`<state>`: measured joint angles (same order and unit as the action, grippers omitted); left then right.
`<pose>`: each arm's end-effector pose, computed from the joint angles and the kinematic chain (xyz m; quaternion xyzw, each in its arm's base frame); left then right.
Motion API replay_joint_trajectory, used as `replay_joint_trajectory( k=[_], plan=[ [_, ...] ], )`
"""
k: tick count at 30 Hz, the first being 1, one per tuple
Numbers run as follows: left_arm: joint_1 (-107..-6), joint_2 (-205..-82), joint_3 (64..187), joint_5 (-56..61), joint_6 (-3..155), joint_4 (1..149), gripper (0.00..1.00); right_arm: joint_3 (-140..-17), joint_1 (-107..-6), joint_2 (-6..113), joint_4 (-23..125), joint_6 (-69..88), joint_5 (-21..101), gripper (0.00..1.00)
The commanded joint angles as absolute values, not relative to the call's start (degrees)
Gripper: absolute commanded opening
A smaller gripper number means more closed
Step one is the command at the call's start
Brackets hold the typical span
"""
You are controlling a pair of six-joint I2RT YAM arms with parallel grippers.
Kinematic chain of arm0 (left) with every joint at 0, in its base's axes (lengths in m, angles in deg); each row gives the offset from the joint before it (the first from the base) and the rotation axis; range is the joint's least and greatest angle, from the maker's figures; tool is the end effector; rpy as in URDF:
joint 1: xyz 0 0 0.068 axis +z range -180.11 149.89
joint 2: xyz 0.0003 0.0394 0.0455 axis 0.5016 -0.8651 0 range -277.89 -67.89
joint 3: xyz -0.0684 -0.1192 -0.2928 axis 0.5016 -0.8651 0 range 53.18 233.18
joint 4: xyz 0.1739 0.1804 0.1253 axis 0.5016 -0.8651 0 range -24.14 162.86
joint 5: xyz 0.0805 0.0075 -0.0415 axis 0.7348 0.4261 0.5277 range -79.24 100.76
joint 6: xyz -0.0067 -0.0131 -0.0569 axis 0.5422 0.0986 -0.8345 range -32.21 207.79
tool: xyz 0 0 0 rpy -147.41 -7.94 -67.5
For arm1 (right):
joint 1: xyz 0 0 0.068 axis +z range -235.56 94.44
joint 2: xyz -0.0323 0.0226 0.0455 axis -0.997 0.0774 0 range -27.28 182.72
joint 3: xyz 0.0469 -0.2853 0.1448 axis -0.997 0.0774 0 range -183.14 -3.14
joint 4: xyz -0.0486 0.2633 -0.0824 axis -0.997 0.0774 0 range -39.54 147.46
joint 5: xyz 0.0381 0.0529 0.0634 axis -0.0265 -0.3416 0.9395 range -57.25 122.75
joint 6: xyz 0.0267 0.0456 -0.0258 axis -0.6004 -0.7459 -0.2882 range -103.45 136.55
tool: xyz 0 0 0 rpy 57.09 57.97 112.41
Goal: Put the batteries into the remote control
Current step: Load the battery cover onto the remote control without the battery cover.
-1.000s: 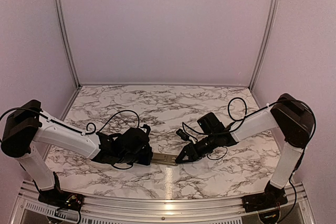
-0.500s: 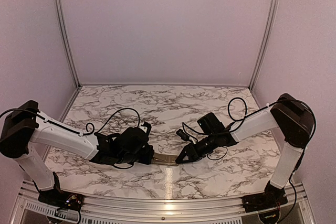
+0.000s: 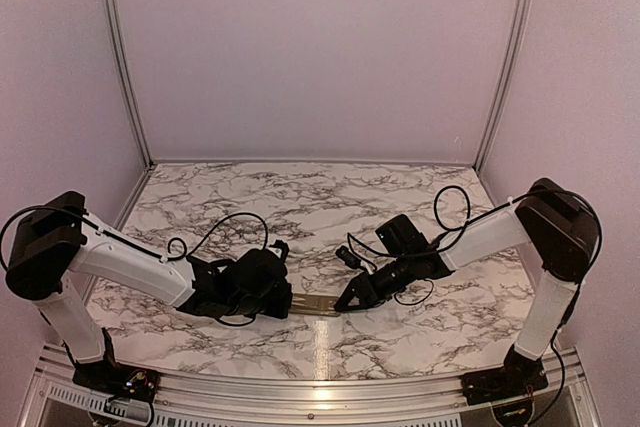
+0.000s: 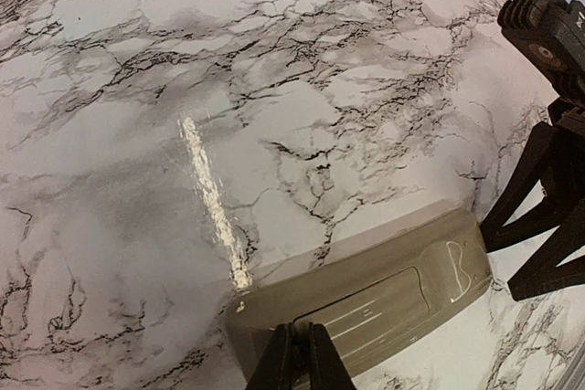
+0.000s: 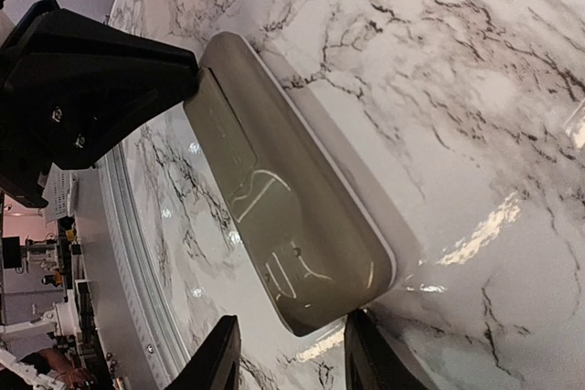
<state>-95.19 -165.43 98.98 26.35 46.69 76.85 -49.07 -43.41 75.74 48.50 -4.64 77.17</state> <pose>0.1578 -0.3125 0.1708 0.1441 0.9142 -0.2096 0.3156 0.2359 0.2537 0.1458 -0.2720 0.8479 0.4526 0.0467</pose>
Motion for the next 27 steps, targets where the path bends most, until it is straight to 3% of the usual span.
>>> replay_joint_trajectory(
  k=[1, 20, 27],
  plan=[
    [-96.37, -167.61, 99.85, 24.24, 47.36, 77.76, 0.08, -49.76, -42.77, 75.10, 46.57, -4.60, 78.10, 0.37],
    [-99.54, -169.35, 108.99, 34.09, 53.06, 62.57, 0.22, -49.86, -42.81, 75.33, 46.53, -4.43, 78.10, 0.37],
    [-99.54, -166.81, 110.97, 37.91, 53.90, 58.98, 0.34, -50.00, -42.78, 75.26, 46.82, -4.23, 78.10, 0.37]
  ],
)
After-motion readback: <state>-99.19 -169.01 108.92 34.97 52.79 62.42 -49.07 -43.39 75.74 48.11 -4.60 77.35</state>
